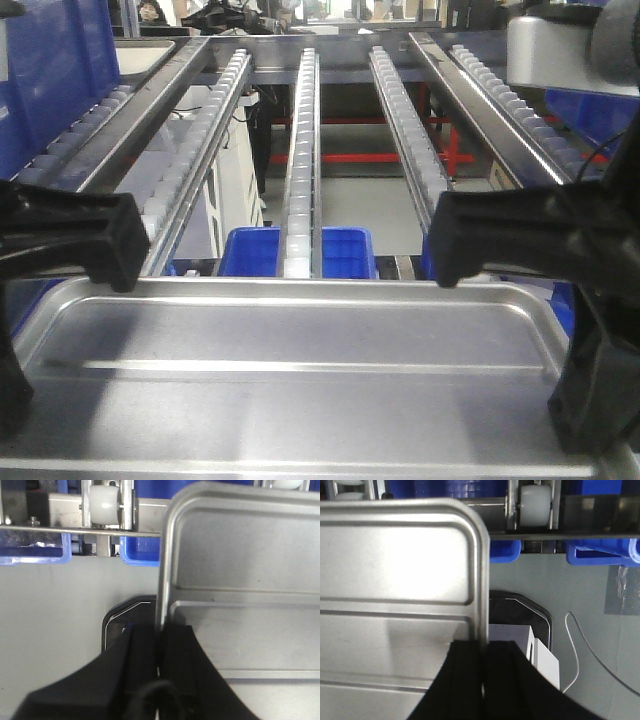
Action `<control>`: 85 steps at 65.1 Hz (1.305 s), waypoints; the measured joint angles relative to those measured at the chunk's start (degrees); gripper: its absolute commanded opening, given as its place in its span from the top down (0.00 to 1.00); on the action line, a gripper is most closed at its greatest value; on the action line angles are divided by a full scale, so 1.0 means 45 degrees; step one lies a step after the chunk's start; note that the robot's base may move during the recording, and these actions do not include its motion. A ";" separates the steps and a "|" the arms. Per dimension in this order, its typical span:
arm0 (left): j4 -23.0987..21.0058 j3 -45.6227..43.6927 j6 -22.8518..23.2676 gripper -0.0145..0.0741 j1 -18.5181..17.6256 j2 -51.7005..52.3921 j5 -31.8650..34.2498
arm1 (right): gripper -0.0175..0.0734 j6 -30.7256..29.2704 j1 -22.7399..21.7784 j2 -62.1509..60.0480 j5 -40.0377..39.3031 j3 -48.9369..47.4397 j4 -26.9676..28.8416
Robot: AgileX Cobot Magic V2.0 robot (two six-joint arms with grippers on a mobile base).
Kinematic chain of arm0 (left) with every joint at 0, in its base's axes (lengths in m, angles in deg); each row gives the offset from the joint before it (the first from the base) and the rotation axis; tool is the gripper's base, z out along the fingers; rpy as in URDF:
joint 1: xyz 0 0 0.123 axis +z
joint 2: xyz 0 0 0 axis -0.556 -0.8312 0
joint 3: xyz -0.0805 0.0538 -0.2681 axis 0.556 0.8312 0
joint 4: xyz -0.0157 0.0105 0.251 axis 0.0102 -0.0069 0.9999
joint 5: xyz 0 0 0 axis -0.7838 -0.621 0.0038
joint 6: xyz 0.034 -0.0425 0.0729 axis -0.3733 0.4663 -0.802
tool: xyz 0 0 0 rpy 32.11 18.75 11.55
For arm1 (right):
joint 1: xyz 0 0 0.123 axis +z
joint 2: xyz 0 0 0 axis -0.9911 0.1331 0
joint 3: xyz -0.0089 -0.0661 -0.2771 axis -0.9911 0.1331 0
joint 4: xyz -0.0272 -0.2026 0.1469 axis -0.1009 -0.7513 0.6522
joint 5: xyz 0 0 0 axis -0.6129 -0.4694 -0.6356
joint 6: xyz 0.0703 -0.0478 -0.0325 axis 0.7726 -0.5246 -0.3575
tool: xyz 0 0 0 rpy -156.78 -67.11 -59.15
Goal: Grab silver tray and stack on right shelf
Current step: 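Lift the silver tray with both grippers and pull it toward the robot, then hold the tray in both grippers while the base drives to the other shelf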
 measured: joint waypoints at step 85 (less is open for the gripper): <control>0.0026 0.0000 0.0101 0.95 -0.0029 0.0020 -0.0588 | 0.73 0.0033 0.0000 0.0000 -0.0374 0.0000 0.0049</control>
